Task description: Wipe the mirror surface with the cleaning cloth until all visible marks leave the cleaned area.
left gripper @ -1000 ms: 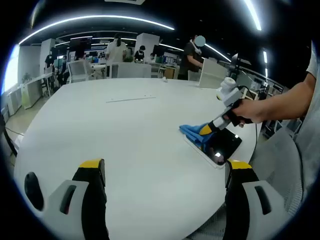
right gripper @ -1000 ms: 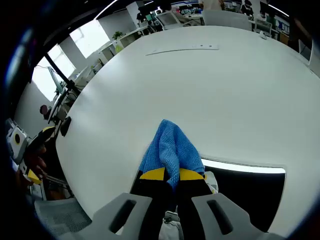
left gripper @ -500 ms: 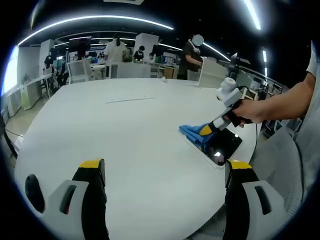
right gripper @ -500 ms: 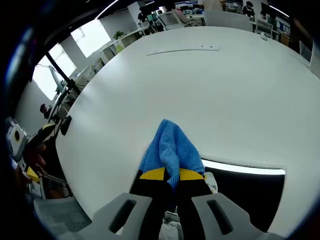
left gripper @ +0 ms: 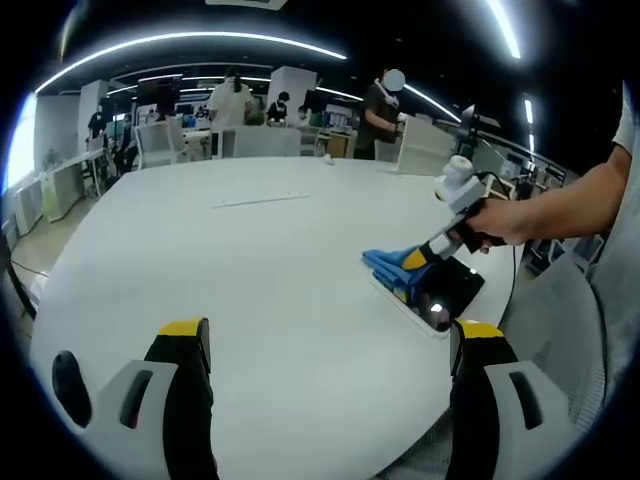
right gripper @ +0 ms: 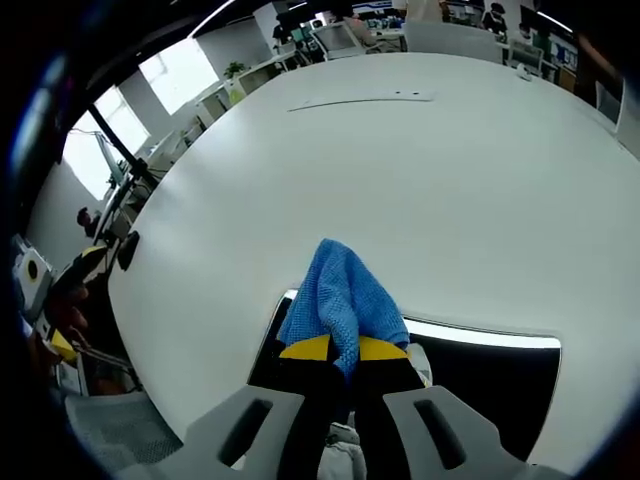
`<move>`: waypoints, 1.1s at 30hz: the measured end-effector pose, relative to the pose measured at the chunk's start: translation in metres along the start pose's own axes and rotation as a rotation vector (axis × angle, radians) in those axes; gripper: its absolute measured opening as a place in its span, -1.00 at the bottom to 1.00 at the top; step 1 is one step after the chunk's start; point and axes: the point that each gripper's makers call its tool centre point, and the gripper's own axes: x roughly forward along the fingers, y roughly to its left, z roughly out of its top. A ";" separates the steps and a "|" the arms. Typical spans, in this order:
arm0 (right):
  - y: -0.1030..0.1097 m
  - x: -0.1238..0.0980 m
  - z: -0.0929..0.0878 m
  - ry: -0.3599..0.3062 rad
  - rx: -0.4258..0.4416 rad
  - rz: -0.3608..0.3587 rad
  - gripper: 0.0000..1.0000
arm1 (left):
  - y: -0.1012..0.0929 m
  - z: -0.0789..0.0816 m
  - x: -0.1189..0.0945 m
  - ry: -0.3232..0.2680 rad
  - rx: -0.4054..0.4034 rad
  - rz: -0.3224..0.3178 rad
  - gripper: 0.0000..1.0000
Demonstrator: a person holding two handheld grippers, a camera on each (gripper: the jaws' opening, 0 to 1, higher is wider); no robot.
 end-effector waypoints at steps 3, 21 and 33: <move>-0.003 0.001 0.000 -0.001 0.002 -0.002 -0.96 | 0.000 0.000 0.001 0.000 0.002 -0.002 0.98; -0.016 -0.005 -0.003 0.001 0.010 -0.016 -0.96 | -0.002 -0.002 0.005 0.000 0.003 -0.006 0.98; -0.018 -0.009 -0.005 -0.003 0.016 -0.023 -0.96 | -0.006 -0.001 0.005 -0.001 0.005 -0.007 0.98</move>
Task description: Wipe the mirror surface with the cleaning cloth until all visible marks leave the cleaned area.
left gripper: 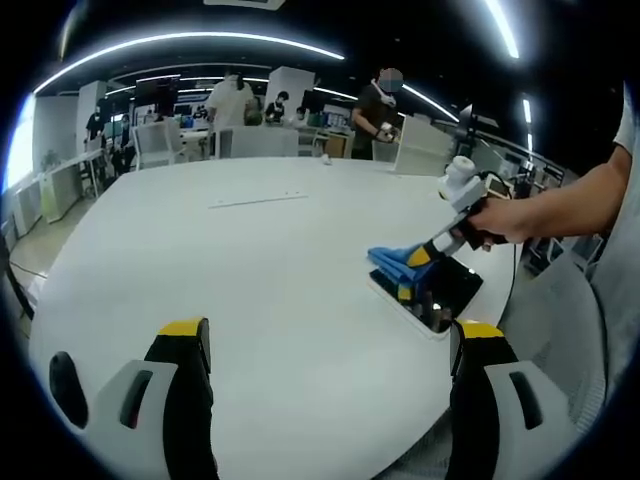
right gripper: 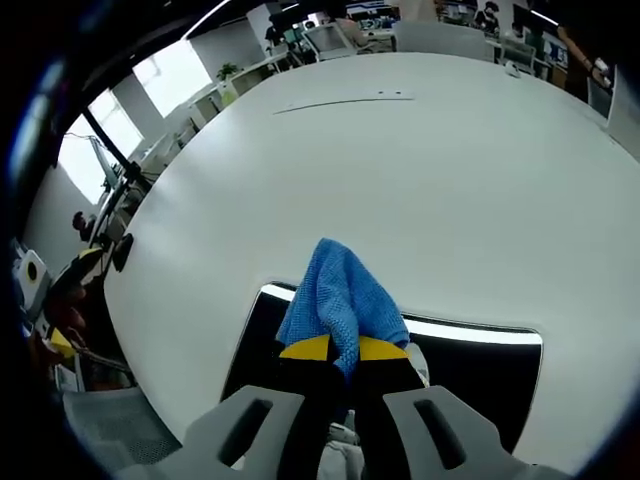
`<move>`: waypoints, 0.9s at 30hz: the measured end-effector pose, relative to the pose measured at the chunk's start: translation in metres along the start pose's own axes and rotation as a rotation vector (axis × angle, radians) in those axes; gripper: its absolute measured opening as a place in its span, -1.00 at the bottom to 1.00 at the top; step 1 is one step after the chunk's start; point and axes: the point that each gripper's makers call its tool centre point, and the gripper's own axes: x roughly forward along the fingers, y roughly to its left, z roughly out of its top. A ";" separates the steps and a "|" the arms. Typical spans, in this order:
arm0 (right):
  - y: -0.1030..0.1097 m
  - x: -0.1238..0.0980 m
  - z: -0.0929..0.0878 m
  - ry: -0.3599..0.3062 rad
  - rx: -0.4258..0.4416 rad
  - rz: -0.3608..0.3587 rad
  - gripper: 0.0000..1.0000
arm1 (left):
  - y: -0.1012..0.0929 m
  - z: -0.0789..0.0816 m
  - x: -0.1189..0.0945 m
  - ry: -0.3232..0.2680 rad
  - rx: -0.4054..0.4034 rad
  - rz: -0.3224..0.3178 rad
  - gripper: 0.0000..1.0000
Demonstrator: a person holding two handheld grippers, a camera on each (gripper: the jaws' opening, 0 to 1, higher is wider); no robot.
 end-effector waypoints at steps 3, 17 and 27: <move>0.000 0.000 0.000 -0.001 -0.007 -0.005 -0.96 | -0.004 0.002 0.000 -0.001 -0.001 -0.001 0.98; 0.002 -0.001 -0.011 -0.023 -0.004 -0.008 -0.96 | 0.004 0.000 -0.001 -0.009 0.012 0.018 0.98; 0.012 -0.012 -0.027 -0.012 -0.005 -0.003 -0.95 | -0.002 0.008 -0.002 -0.014 0.025 0.019 0.98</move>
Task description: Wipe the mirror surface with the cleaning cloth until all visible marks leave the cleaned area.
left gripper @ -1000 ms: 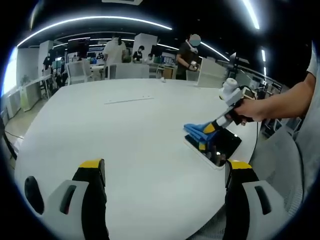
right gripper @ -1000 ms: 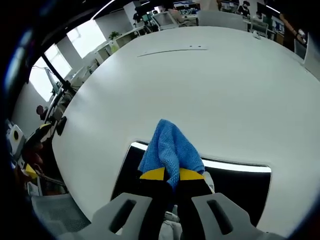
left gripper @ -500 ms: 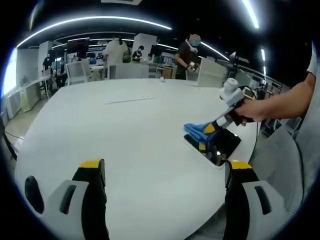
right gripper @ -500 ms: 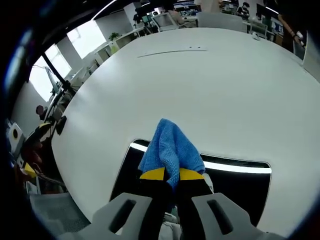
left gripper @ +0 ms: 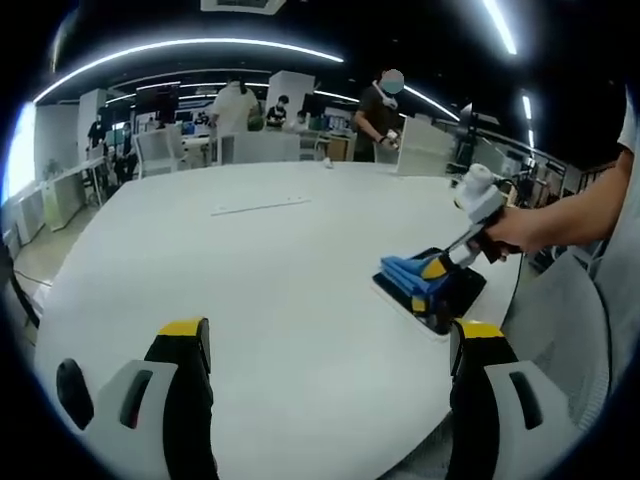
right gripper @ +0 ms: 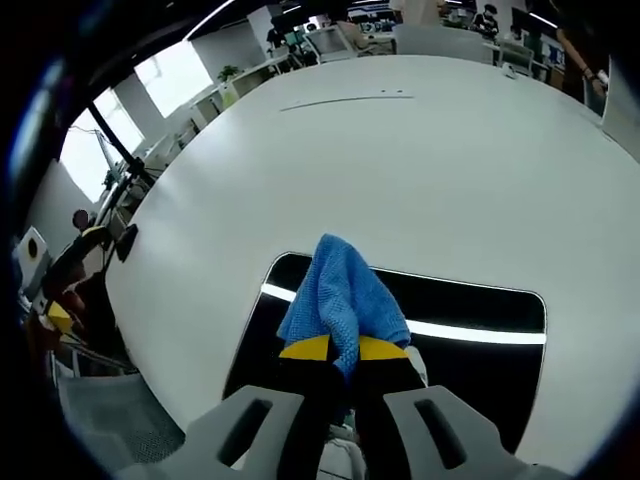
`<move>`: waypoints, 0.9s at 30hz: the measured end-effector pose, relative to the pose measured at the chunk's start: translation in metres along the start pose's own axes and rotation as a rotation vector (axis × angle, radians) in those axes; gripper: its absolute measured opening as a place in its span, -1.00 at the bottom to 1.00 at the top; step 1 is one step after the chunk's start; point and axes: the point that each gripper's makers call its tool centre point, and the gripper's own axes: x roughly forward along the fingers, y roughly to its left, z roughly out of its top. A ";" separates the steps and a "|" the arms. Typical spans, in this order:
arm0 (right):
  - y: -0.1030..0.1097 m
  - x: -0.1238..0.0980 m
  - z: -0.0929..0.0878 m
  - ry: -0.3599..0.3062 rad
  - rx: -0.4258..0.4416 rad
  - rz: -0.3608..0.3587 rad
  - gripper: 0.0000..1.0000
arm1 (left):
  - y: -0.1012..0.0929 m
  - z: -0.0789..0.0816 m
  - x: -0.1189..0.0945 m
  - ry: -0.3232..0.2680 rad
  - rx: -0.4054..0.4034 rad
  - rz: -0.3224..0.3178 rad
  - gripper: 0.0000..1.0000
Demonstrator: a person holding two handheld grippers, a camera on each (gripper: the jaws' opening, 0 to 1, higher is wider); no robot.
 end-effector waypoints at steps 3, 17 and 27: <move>0.004 -0.004 -0.007 0.000 -0.004 0.007 -0.95 | -0.003 -0.001 0.000 0.004 0.003 -0.003 0.98; 0.013 -0.018 -0.032 0.019 0.002 0.023 -0.95 | -0.004 0.002 0.006 0.001 0.007 -0.015 0.98; 0.016 -0.022 -0.040 0.021 0.008 0.026 -0.95 | -0.002 0.004 0.008 -0.014 0.002 -0.019 0.98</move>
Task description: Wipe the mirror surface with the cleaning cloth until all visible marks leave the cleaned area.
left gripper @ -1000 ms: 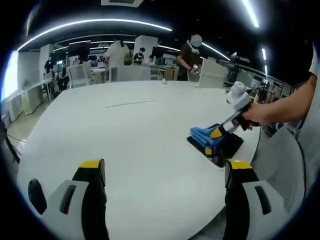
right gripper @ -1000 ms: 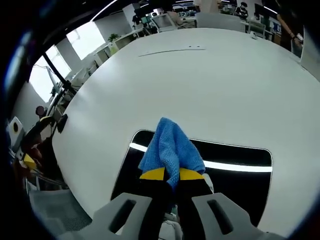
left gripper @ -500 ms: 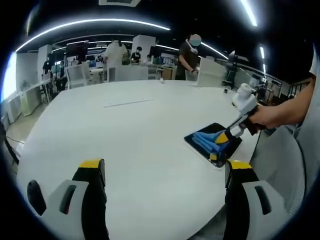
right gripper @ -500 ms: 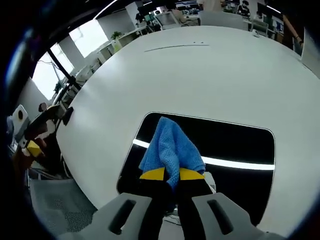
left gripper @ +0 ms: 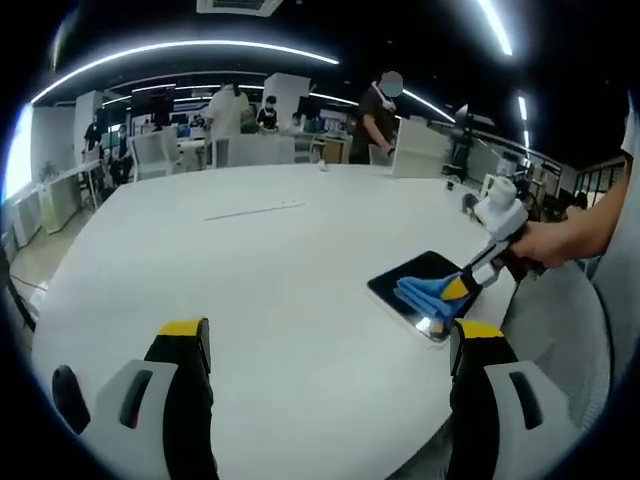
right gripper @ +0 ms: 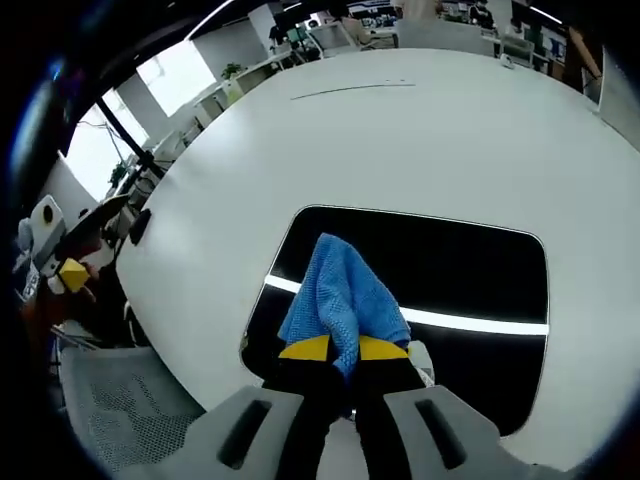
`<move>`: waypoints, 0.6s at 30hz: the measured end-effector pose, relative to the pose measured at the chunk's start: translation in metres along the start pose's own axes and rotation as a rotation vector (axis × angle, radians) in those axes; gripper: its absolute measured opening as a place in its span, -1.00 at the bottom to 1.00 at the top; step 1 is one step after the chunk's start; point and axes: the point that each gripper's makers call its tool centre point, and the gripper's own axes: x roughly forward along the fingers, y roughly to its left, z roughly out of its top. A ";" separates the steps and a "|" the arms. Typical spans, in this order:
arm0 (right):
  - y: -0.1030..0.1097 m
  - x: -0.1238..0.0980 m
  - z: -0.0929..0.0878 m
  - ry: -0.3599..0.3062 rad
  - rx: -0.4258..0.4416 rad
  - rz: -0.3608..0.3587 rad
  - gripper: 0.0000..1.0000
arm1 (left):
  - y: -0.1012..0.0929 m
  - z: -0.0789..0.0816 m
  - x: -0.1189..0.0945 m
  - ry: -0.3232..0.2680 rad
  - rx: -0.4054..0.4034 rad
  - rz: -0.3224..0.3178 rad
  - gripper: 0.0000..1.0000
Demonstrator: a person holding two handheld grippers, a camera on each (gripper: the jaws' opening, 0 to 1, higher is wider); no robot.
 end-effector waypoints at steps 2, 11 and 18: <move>0.001 0.000 -0.001 0.000 -0.009 0.000 -0.95 | 0.000 -0.001 0.000 0.000 -0.002 0.000 0.98; 0.000 0.001 -0.001 0.000 -0.012 0.005 -0.95 | 0.001 -0.004 -0.002 -0.001 -0.008 0.007 0.98; 0.000 0.001 -0.001 -0.005 -0.013 0.000 -0.95 | 0.000 -0.004 -0.001 0.000 -0.008 0.009 0.98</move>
